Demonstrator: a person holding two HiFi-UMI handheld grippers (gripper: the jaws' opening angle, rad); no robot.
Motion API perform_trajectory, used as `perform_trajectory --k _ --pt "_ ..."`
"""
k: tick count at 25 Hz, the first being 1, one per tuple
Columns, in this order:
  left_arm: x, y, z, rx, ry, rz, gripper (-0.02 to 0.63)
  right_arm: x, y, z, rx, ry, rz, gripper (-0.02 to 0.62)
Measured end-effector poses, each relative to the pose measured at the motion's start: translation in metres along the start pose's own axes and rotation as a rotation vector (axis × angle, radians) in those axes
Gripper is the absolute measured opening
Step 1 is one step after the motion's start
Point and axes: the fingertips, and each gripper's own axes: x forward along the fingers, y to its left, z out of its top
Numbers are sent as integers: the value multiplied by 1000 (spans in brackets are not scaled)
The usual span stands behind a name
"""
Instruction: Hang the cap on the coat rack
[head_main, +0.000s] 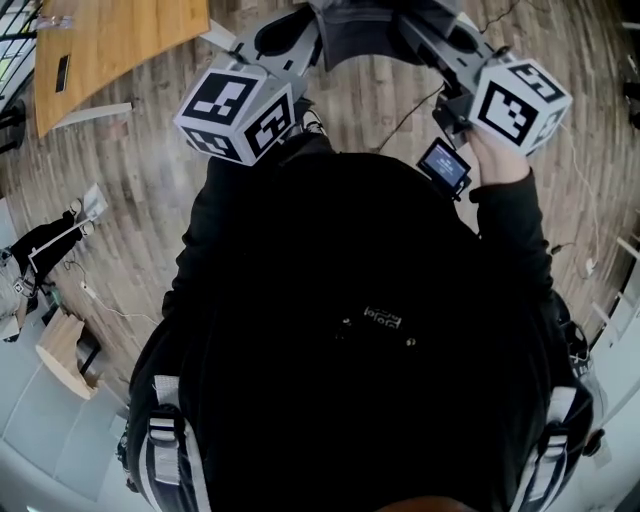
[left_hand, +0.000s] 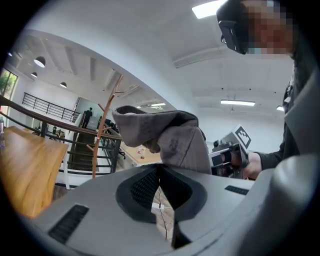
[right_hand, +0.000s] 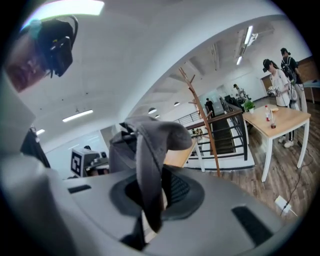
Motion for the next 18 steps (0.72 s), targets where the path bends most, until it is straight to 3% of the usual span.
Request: perform_trajectory --k 10,14,18 --pt "9 40 23 1 -1 12 2 33 -5 24 -30 -87 -114 31" --pt "12 94 15 -39 -7 29 2 86 -15 24 -34 -68 -105 31" --pt "23 105 14 -42 7 27 2 99 -32 29 -29 -50 -103 31"
